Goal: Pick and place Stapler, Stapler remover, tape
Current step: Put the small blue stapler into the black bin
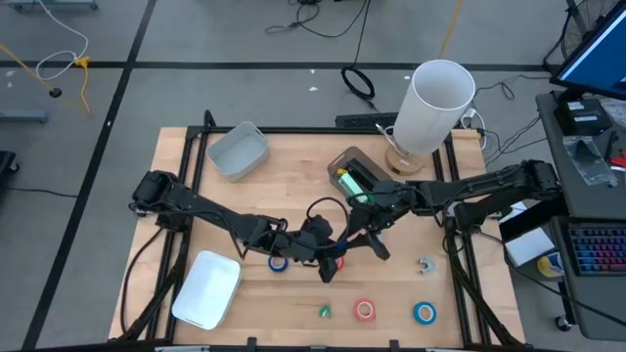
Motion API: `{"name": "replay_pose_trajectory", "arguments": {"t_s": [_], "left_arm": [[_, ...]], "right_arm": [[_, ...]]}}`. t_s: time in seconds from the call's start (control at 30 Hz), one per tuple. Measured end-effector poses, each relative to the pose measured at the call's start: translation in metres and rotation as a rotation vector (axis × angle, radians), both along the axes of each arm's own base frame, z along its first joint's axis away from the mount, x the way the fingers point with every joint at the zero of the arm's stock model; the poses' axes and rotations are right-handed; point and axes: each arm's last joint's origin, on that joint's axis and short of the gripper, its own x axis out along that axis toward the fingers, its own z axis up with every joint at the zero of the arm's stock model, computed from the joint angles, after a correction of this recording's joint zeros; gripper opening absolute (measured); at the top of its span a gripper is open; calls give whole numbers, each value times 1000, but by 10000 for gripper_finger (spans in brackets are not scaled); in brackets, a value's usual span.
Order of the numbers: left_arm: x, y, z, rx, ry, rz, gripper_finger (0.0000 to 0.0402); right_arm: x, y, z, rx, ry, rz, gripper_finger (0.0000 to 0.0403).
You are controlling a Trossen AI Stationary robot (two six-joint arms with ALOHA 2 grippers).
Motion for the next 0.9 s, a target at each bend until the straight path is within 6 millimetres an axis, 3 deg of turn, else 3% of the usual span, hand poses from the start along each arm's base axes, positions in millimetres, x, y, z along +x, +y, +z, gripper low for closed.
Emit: {"name": "replay_pose_trajectory", "arguments": {"t_s": [0.13, 0.53, 0.67, 0.9], "left_arm": [[0, 0, -1, 6, 6, -3, 82], [0, 0, -1, 0, 13, 0, 88], [-1, 0, -1, -32, 16, 18, 121], [-3, -2, -4, -99, 52, 15, 218]], "right_arm": [[0, 0, 0, 2, 0, 3, 66], [0, 0, 0, 7, 7, -14, 66], [0, -3, 0, 3, 6, -28, 66], [2, -11, -1, -16, 4, -89, 66]]}}
